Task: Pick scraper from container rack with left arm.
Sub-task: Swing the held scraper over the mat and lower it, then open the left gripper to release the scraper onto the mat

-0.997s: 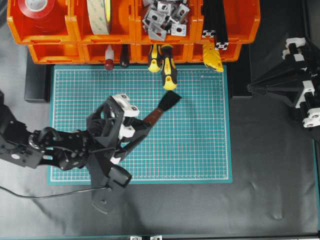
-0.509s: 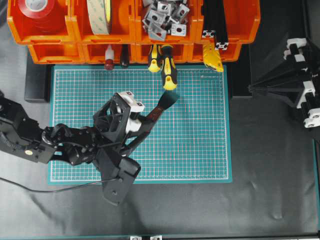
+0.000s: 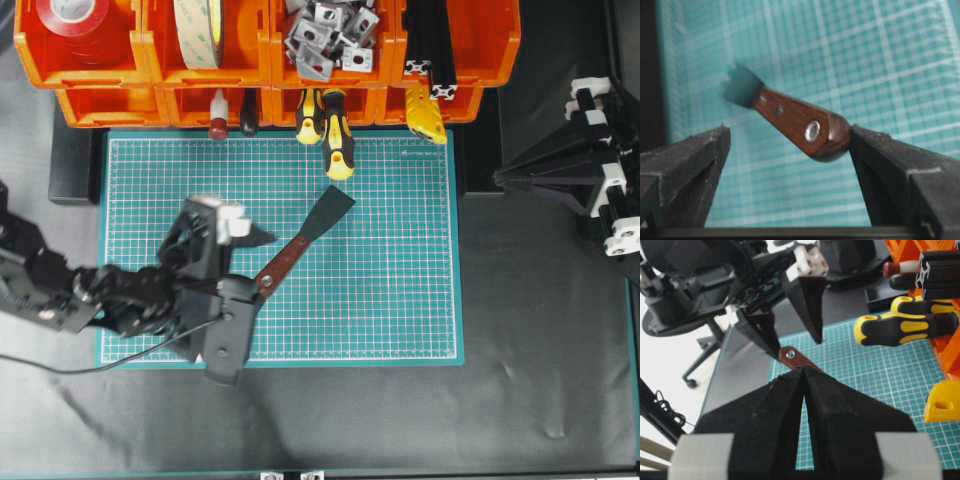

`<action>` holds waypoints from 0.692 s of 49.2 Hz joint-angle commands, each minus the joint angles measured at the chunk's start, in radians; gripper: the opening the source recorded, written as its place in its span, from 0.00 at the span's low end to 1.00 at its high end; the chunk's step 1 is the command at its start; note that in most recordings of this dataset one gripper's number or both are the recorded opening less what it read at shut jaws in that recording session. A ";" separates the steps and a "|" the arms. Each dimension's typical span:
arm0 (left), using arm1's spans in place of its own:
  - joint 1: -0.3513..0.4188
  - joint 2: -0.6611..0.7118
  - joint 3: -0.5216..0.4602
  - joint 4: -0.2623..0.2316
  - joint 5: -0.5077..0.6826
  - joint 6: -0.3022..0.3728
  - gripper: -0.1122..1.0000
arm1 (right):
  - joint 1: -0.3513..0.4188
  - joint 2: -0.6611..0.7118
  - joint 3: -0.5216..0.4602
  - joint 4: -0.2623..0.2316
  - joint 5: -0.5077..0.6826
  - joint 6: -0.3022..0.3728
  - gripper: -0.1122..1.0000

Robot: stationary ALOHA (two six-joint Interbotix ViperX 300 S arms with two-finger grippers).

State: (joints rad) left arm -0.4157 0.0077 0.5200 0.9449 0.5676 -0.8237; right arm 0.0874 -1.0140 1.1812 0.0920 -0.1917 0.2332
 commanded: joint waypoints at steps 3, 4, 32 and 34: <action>-0.044 -0.031 0.043 0.003 -0.003 -0.219 0.91 | -0.002 0.009 -0.032 0.002 -0.002 0.000 0.11; -0.048 -0.031 0.049 0.003 -0.005 -0.250 0.91 | -0.002 0.009 -0.031 0.002 -0.002 0.000 0.11; -0.071 -0.370 0.195 0.003 -0.031 -0.390 0.91 | -0.002 -0.006 -0.034 0.002 -0.002 -0.002 0.11; -0.075 -0.417 0.213 0.003 -0.032 -0.390 0.91 | -0.002 -0.006 -0.034 0.002 -0.002 0.000 0.11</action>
State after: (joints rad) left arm -0.4801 -0.2915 0.7133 0.9449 0.5400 -1.2149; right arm 0.0874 -1.0232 1.1812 0.0920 -0.1917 0.2332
